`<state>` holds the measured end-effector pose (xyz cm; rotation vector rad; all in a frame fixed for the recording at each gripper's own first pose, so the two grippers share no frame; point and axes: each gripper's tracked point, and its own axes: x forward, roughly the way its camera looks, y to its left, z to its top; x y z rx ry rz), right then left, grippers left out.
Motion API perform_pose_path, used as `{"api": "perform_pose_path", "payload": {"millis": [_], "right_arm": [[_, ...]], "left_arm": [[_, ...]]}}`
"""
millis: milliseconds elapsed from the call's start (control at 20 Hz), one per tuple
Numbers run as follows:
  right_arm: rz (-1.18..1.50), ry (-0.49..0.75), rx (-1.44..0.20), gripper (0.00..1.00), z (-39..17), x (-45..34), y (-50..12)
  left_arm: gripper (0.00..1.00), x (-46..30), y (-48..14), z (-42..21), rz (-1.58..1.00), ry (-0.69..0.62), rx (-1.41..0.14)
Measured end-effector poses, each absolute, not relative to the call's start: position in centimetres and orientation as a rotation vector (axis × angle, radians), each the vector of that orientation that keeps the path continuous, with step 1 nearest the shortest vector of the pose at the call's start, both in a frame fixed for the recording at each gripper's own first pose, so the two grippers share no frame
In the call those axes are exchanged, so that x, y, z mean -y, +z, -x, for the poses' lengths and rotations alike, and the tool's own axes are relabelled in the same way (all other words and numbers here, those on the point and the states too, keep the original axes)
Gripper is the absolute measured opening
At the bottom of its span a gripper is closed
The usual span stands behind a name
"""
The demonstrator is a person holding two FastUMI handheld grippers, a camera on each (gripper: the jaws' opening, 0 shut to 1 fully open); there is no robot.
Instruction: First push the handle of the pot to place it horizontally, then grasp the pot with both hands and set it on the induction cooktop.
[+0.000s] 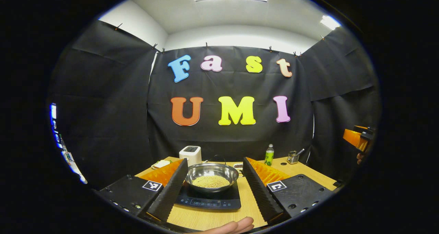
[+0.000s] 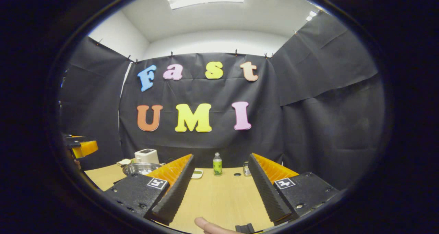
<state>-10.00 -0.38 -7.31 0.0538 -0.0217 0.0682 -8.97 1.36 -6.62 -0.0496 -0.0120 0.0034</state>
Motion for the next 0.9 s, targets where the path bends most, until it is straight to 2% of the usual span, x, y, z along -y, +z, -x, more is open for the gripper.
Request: {"api": "perform_pose_path", "payload": {"millis": [150,250,900], "right_arm": [[-0.068,0.074,0.017,0.98,9.9,0.3,-7.7],[-0.081,0.078,0.012,0.96,9.7,0.4,-8.0],[-0.084,0.059,0.034,0.96,10.3,1.5,-7.8]], "left_arm": [[0.95,-2.1,-6.9,8.6,0.011,0.049,0.011],[0.94,-3.0,-6.9,8.4,-0.002,0.091,0.015],[0.95,-1.3,-6.6,8.4,0.038,0.040,0.012]]}}
